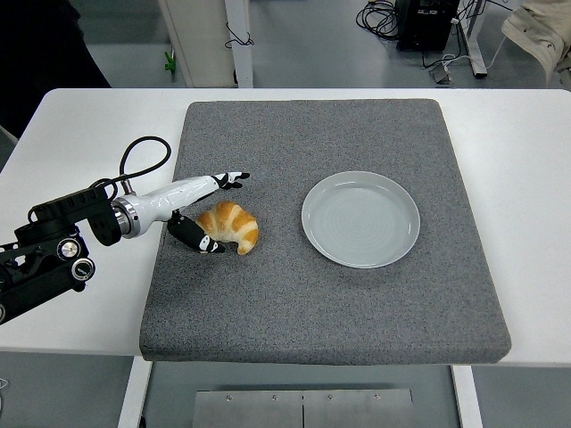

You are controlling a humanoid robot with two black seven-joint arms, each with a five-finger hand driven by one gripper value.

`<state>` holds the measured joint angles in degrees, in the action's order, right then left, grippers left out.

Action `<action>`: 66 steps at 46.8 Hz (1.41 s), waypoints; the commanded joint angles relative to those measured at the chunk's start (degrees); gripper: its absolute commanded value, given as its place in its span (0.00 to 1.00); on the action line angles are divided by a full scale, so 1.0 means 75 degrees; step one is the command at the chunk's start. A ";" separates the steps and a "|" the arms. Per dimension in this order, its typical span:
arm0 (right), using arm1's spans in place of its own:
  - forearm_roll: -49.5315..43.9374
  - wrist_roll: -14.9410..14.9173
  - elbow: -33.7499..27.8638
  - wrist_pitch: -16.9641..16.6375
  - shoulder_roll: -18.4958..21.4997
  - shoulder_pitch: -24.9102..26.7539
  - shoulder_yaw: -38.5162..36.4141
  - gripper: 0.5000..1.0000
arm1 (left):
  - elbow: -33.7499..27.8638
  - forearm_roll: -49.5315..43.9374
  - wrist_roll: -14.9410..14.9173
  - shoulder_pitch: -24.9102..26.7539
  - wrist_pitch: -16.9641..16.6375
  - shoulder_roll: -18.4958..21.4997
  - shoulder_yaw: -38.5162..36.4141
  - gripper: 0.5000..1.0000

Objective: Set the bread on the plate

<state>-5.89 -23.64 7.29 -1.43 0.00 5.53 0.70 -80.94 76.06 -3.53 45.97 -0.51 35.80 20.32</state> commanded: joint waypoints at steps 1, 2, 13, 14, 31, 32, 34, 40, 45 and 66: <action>0.0000 0.0000 0.0000 0.0003 0.0000 0.0001 0.0000 1.00 | -0.0001 0.0112 0.0014 -0.0012 -0.0003 -0.0074 -0.0014 0.82; 0.0000 0.0000 0.0000 0.0003 0.0000 0.0001 0.0000 1.00 | -0.0001 0.0147 0.0037 -0.0035 -0.0003 -0.0074 -0.0002 0.81; 0.0000 0.0000 0.0000 0.0003 0.0000 0.0001 0.0000 1.00 | 0.0011 0.0229 0.0061 -0.0059 -0.0073 -0.0168 -0.0002 0.73; 0.0000 0.0000 0.0000 0.0003 0.0000 0.0001 0.0000 1.00 | 0.0011 0.0241 0.0061 -0.0059 -0.0073 -0.0179 -0.0002 0.72; 0.0000 0.0000 0.0000 0.0003 0.0000 0.0001 0.0000 1.00 | 0.0011 0.0686 0.0108 -0.0071 -0.0085 -0.0285 -0.0002 0.57; 0.0000 0.0000 0.0000 0.0003 0.0000 -0.0010 0.0000 1.00 | 0.0011 0.0686 0.0119 -0.0071 -0.0085 -0.0285 -0.0002 0.57; 0.0000 0.0000 0.0000 0.0003 0.0000 0.0001 0.0000 1.00 | 0.0011 0.0686 0.0143 -0.0071 -0.0085 -0.0285 -0.0002 0.57; 0.0000 0.0000 0.0000 -0.0008 0.0000 0.0001 0.0000 1.00 | 0.0011 0.0686 0.0237 -0.0071 -0.0085 -0.0261 -0.0002 0.57; 0.0000 0.0000 0.0000 0.0003 0.0000 -0.0010 0.0000 1.00 | 0.0011 0.0698 0.0237 -0.0071 -0.0085 -0.0261 -0.0002 0.57; 0.0000 0.0000 0.0000 0.0003 0.0000 0.0001 0.0000 1.00 | 0.0023 0.0827 0.0412 -0.0117 -0.0085 -0.0238 -0.0014 0.56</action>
<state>-5.89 -23.64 7.30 -1.42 0.00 5.54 0.70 -80.77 82.17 -1.11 45.15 -1.14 33.99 20.22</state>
